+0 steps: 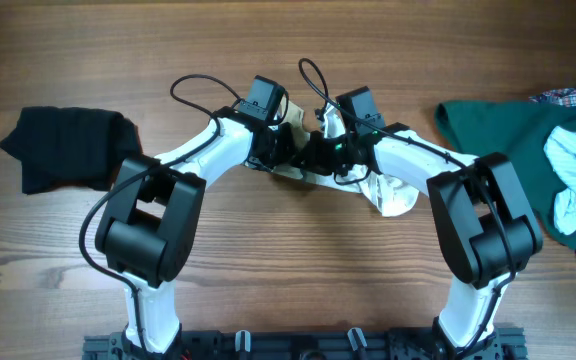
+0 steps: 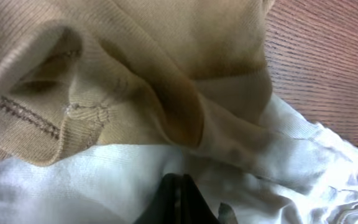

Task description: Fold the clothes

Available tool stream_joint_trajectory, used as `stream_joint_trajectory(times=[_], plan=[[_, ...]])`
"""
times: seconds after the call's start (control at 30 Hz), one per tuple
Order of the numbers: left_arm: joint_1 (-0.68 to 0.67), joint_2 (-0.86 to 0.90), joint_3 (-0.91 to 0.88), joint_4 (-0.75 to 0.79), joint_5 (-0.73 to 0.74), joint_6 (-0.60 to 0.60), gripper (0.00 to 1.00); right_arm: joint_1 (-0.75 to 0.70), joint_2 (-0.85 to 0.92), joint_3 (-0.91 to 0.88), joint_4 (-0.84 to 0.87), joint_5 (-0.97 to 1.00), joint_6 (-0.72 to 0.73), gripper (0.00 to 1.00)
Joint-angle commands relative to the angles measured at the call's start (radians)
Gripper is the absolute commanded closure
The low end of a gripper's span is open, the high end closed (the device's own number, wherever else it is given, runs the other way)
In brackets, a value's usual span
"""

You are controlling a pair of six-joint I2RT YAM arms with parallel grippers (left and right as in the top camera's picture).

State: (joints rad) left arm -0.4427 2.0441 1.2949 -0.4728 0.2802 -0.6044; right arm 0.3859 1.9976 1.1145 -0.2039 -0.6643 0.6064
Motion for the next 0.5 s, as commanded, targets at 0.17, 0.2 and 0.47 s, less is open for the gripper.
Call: stream_joint_trajectory(times=[0.17,0.2,0.47], plan=[[-0.003,0.010,-0.026,-0.011,0.015,-0.011,0.94,0.007,0.025,0.007,0.042,0.222,0.053,0.96],[-0.003,0.010,-0.026,-0.011,0.015,-0.011,0.94,0.007,0.026,0.007,0.047,0.249,0.061,0.96],[-0.003,0.010,-0.026,-0.011,0.015,-0.010,0.94,0.008,0.042,0.007,0.133,0.430,0.105,0.96]])
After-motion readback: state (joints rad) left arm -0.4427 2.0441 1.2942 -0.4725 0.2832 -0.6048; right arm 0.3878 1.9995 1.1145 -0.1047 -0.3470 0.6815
